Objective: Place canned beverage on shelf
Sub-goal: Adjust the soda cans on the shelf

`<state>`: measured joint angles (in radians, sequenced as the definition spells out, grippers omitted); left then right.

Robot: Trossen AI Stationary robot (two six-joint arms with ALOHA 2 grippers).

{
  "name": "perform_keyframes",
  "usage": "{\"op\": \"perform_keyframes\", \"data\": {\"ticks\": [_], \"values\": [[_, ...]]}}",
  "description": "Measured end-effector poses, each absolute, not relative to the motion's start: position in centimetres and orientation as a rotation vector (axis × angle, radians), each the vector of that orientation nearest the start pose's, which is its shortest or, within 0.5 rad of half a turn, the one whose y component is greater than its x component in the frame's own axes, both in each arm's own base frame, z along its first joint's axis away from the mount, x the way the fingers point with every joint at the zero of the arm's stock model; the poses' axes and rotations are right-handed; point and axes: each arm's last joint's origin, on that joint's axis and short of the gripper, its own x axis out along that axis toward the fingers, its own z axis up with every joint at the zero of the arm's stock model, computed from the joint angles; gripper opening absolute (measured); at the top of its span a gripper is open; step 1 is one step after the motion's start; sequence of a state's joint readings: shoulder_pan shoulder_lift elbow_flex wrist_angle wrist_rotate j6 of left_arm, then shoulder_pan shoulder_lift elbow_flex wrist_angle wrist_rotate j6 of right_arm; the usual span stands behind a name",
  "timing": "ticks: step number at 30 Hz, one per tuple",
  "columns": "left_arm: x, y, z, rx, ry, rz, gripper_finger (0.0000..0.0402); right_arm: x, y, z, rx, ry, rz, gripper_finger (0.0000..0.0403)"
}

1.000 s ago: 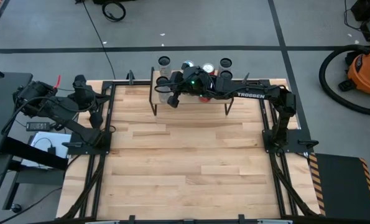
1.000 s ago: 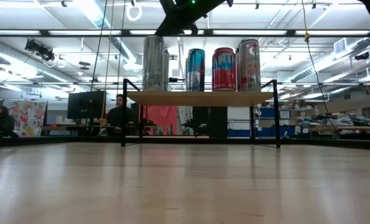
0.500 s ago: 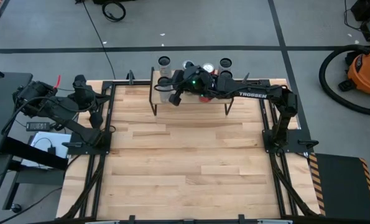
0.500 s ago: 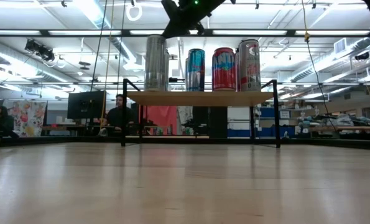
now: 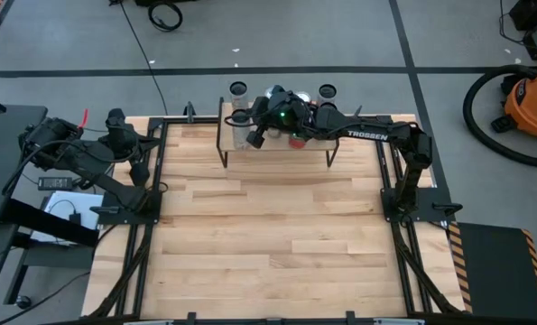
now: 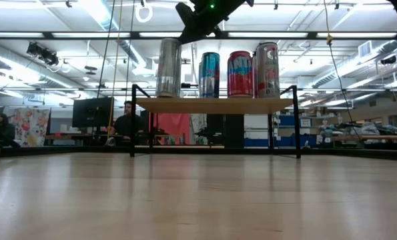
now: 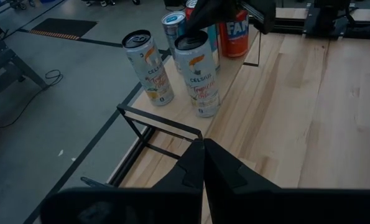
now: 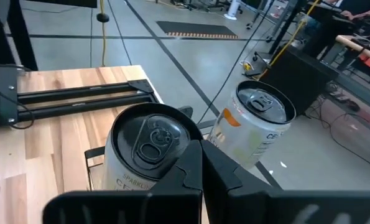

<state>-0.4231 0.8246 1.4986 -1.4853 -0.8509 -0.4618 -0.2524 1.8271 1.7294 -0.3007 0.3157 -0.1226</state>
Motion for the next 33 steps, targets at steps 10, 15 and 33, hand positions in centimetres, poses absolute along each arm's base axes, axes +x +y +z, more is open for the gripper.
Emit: {"op": "perform_keyframes", "data": {"ticks": [10, 15, 33], "values": [[5.87, -0.25, 43.42, 0.047, 0.541, 0.538, 0.0007, 41.11, -11.32, 35.80, -0.129, 0.417, -0.480, 0.0003], [5.87, -0.25, 43.42, 0.047, 0.541, 0.538, 0.0007, 41.12, -11.42, 35.86, -0.162, 0.416, -0.514, 0.0003], [5.86, -0.25, 43.42, 0.047, 0.542, 0.538, 0.0007, 41.18, -11.60, 35.97, -0.190, 0.405, -0.527, 0.0008]]}}
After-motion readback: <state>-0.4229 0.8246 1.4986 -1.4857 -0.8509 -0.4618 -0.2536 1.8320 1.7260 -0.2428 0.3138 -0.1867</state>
